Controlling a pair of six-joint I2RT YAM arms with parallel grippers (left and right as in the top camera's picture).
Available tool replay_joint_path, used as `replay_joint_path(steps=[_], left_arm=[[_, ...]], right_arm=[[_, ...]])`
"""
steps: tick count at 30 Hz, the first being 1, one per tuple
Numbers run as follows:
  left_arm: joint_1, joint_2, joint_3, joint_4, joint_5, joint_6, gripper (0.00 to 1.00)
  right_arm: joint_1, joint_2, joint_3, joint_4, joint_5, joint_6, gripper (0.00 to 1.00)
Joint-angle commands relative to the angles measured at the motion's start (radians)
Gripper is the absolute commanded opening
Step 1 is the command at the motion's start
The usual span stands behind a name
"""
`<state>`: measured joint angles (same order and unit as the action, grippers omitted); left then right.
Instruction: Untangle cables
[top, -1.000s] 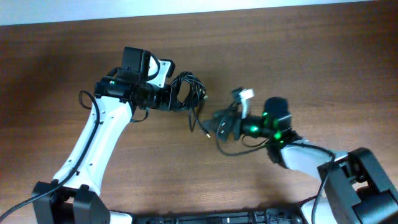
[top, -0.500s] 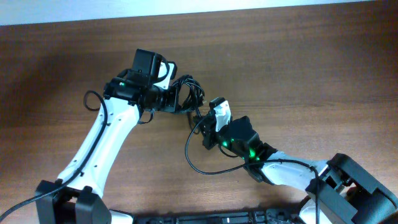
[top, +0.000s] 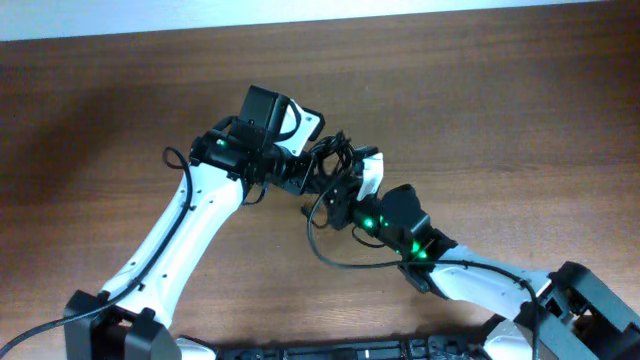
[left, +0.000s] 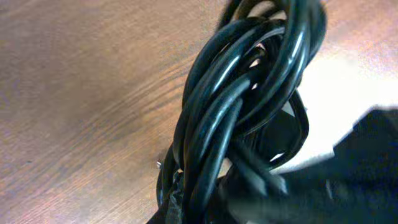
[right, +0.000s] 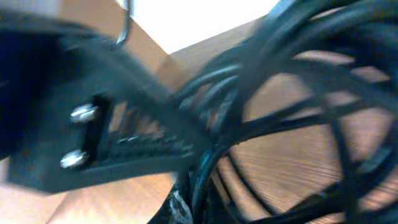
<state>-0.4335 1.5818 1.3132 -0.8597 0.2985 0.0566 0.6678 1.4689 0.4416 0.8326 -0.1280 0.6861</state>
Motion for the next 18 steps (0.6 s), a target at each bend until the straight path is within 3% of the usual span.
replay_joint_path(steps=[1,4,5,8,10,11,13,16,18], left_arm=[[-0.011,-0.026,-0.002,-0.039,0.071,0.028,0.00],[-0.009,-0.026,-0.002,-0.042,0.082,0.029,0.00],[-0.009,-0.026,-0.002,-0.046,0.132,0.078,0.00],[-0.009,-0.026,-0.002,-0.100,0.460,0.351,0.00],[-0.009,-0.026,-0.002,-0.155,0.537,0.428,0.00],[-0.009,-0.026,-0.002,-0.187,0.533,0.457,0.00],[-0.004,-0.026,-0.002,-0.182,0.475,0.454,0.00],[0.075,-0.027,-0.002,-0.181,0.419,0.453,0.00],[0.203,-0.027,-0.002,-0.166,0.419,0.420,0.00]], right_arm=[[-0.060,-0.015,0.019,0.008,0.071,0.028,0.04],[-0.068,-0.015,0.019,0.008,0.058,0.033,0.04],[-0.074,-0.015,0.019,0.008,0.058,0.034,0.04],[-0.100,-0.013,0.019,0.010,0.070,0.034,0.04],[-0.121,-0.013,0.019,0.010,0.084,0.034,0.04],[-0.134,-0.013,0.019,0.013,0.084,0.034,0.08],[-0.134,-0.014,0.019,0.013,0.041,0.034,0.34],[-0.134,-0.016,0.019,0.013,-0.024,0.034,0.47],[-0.134,-0.017,0.019,0.013,-0.080,0.034,0.52]])
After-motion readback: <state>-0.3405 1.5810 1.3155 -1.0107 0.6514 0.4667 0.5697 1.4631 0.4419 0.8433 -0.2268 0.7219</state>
